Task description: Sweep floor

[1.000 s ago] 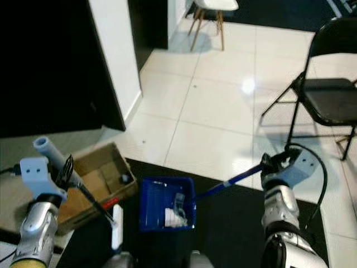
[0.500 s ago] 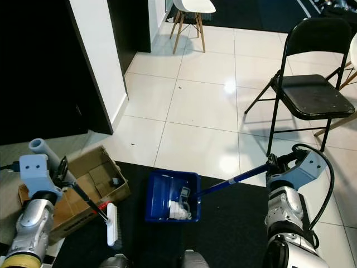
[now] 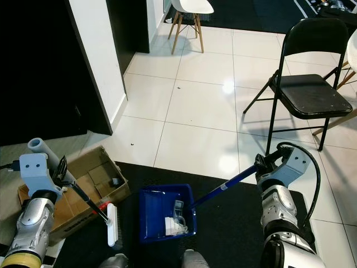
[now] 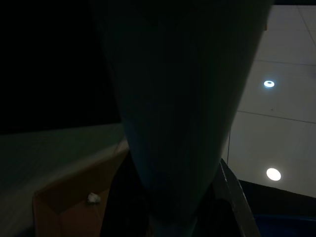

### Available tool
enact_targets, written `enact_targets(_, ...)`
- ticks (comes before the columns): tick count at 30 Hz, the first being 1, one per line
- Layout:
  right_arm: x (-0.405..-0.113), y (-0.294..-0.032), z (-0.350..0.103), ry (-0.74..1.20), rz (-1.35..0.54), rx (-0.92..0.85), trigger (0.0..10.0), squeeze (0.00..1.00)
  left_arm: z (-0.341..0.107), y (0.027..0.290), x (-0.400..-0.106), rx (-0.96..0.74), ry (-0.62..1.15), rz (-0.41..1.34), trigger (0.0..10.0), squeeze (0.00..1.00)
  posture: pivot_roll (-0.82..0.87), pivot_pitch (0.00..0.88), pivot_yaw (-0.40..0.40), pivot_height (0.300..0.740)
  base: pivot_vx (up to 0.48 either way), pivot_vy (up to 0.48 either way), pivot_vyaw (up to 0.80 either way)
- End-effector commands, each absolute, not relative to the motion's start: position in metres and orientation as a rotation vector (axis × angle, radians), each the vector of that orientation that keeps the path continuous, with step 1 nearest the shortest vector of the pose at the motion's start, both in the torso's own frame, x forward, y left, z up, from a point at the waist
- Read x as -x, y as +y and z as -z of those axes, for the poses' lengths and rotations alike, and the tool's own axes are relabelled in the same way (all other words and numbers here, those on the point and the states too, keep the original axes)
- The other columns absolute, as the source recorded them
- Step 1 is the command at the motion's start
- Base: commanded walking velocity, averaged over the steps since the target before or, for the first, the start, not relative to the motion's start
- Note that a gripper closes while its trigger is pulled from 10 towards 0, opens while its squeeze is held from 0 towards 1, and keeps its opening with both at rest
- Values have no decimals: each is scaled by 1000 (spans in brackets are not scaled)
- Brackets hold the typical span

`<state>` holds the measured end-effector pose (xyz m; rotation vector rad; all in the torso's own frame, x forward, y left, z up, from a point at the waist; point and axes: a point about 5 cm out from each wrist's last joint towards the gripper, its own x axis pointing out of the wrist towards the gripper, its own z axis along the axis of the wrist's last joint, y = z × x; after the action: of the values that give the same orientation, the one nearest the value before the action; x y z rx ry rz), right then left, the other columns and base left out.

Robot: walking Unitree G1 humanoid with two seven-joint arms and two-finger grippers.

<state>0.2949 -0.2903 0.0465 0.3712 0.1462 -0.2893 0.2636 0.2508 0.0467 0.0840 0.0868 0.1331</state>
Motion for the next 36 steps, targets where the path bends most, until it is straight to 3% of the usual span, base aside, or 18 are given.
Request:
enact_targets(1, -299, -288, -50, 126, 279, -388, 10000, 0, -38, 257, -256, -126, 142, -146, 10000, 0, -10, 76, -1, 740, 0, 0, 800)
enact_targets(23, -298, -285, -47, 137, 275, -395, 10000, 0, -40, 251, -256, -157, 139, -63, 10000, 0, -7, 83, -1, 740, 0, 0, 800)
enact_targets(36, -298, -284, -47, 139, 269, -394, 10000, 0, -55, 265, -262, -209, 120, 4, 10000, 0, 0, 80, 3, 740, 0, 0, 800)
